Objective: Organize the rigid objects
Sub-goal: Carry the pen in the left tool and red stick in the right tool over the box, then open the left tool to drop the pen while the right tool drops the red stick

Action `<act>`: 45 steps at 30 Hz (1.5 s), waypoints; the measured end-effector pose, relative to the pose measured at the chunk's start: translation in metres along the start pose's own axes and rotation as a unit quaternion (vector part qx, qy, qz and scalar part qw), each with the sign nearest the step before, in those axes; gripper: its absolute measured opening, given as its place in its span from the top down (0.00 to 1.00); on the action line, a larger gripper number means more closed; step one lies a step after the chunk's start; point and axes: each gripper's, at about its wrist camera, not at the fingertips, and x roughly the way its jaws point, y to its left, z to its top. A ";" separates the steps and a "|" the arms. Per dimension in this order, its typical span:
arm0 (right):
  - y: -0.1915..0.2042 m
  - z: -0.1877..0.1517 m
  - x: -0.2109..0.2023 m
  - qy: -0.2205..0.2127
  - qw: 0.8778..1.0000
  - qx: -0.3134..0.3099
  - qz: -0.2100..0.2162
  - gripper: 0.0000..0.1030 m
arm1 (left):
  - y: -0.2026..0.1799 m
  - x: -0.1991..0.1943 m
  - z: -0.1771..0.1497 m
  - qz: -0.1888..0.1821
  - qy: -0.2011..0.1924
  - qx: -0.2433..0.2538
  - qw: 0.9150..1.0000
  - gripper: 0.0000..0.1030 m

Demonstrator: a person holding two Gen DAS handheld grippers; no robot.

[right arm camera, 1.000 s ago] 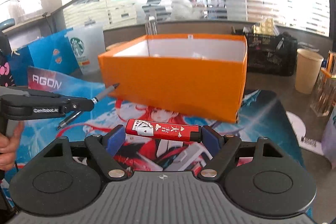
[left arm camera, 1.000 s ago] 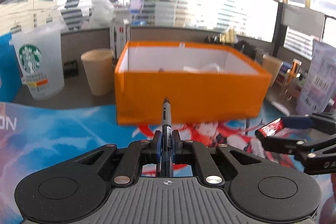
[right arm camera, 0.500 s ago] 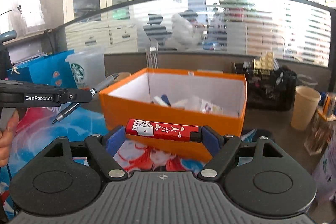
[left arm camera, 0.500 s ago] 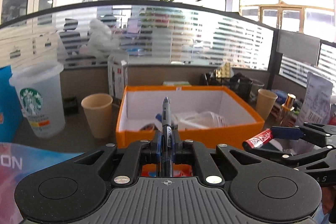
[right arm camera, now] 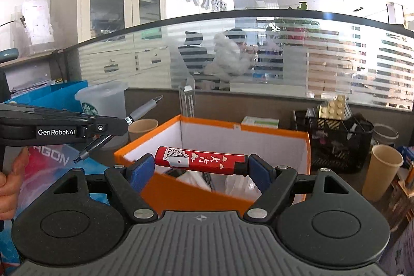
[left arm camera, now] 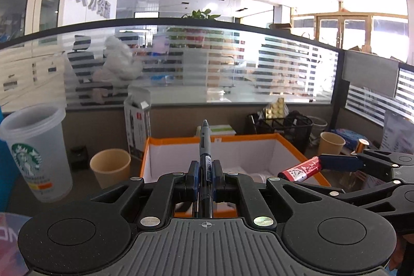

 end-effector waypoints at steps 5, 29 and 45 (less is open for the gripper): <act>-0.007 0.010 0.020 0.002 1.000 -0.001 0.000 0.26 | 0.002 0.018 0.007 0.000 0.003 0.000 1.000 0.93; -0.034 0.001 0.120 0.082 0.997 -0.002 -0.015 0.26 | 0.025 0.109 -0.016 0.003 0.082 -0.022 0.996 0.93; -0.034 0.006 0.114 0.077 0.996 0.010 -0.034 0.09 | 0.023 0.093 -0.011 0.017 0.075 -0.025 0.997 0.80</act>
